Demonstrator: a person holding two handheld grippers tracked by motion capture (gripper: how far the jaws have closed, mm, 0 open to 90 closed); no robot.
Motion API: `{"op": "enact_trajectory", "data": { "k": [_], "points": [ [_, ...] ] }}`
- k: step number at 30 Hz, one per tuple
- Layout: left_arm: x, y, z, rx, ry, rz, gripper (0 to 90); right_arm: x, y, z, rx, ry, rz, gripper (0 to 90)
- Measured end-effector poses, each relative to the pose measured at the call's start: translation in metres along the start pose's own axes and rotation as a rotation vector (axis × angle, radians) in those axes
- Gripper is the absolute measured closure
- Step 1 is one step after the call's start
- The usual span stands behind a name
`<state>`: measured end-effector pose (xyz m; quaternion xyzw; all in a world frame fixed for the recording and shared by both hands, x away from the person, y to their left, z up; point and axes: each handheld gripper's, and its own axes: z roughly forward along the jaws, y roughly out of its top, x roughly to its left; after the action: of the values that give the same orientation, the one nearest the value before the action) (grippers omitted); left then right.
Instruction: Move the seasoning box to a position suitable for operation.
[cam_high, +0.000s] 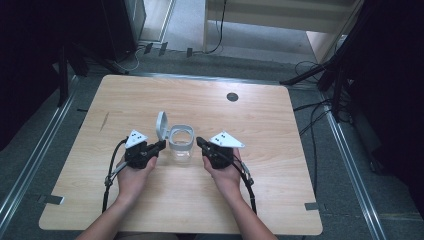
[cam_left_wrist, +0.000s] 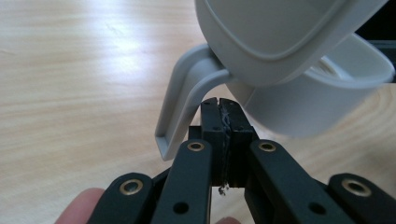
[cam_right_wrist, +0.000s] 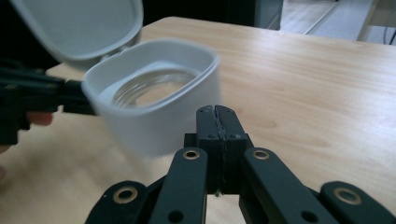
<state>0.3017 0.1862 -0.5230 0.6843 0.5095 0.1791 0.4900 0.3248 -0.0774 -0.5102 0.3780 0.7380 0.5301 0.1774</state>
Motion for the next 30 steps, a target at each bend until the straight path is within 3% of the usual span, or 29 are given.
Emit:
{"op": "enact_trajectory", "data": {
  "k": [3,6,9,12,15,22,28,30],
  "points": [
    [0.005,0.004,-0.001,-0.013,0.014,-0.011,90.0,-0.012,0.01,0.016,0.005,-0.01,0.02,90.0],
    [0.004,0.001,-0.006,-0.02,0.002,-0.051,88.8,-0.024,0.018,0.037,0.017,0.023,0.042,90.0],
    [-0.009,-0.005,-0.013,-0.03,0.0,-0.067,88.0,-0.031,0.022,0.056,0.018,0.072,-0.009,90.0],
    [-0.02,-0.006,-0.015,-0.034,0.013,-0.076,87.7,-0.033,0.023,0.064,0.004,0.122,-0.024,90.0],
    [-0.022,-0.007,-0.014,-0.037,0.025,-0.098,87.4,-0.033,0.021,0.061,0.003,0.174,-0.023,90.0],
    [-0.018,-0.01,-0.011,-0.022,0.053,-0.109,87.1,-0.026,0.012,0.047,0.021,0.186,-0.038,90.0],
    [-0.017,-0.014,-0.013,-0.028,0.084,-0.133,87.5,-0.008,0.002,0.038,0.043,0.197,-0.041,90.0],
    [-0.018,-0.016,-0.015,-0.032,0.09,-0.148,87.1,-0.001,-0.001,0.035,0.048,0.192,-0.017,90.0]
  ]
}}
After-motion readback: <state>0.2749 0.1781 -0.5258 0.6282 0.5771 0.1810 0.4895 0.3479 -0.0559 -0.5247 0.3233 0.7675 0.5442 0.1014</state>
